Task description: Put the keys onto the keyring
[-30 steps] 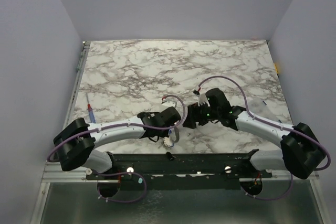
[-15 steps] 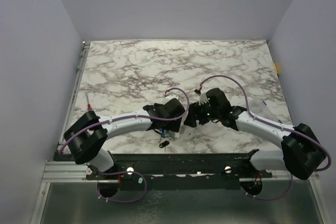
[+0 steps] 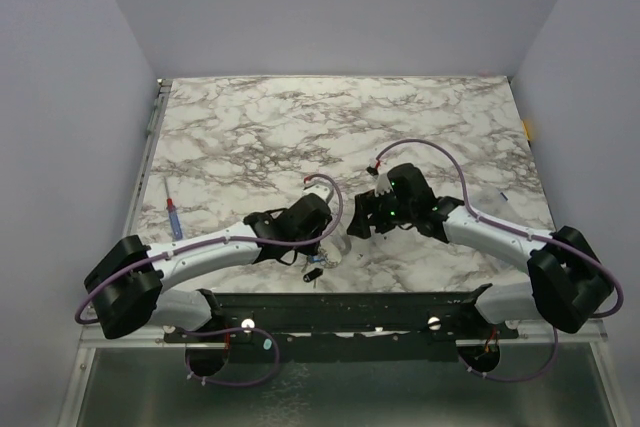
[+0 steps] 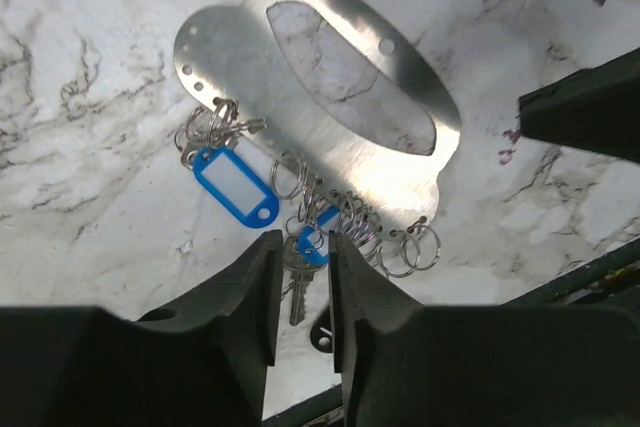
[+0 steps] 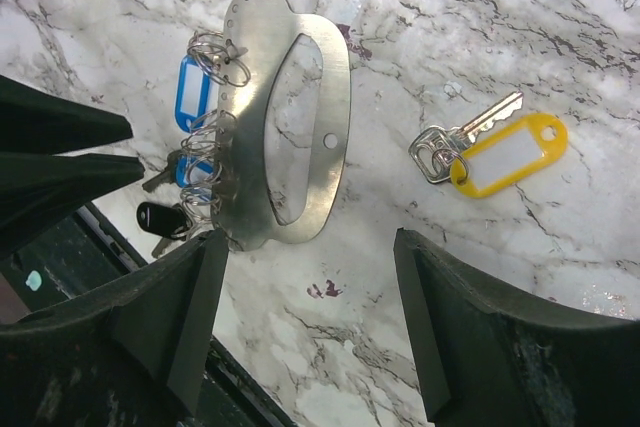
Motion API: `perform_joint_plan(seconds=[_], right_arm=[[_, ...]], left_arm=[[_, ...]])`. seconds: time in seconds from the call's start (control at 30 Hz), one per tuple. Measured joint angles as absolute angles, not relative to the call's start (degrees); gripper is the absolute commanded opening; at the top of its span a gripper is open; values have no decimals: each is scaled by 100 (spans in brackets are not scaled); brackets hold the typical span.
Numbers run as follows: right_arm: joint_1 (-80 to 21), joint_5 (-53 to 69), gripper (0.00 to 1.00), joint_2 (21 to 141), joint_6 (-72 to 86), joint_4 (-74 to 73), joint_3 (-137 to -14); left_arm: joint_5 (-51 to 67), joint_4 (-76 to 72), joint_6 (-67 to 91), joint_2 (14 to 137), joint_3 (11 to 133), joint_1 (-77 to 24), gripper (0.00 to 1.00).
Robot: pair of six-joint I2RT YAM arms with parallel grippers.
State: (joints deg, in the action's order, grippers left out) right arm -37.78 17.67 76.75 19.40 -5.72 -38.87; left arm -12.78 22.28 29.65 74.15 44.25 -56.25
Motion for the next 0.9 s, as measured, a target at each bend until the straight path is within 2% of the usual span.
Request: perform_joint_plan(seconds=[0.17, 0.9], right_arm=[[-3778, 1767, 77, 7693, 1940, -569, -3916], [-3778, 1782, 77, 7732, 1942, -659, -4036]], left_arm=[[-1227, 1992, 2978, 7367, 3972, -5612, 20], [-1496, 620, 3002, 7330, 3037, -5555, 19]])
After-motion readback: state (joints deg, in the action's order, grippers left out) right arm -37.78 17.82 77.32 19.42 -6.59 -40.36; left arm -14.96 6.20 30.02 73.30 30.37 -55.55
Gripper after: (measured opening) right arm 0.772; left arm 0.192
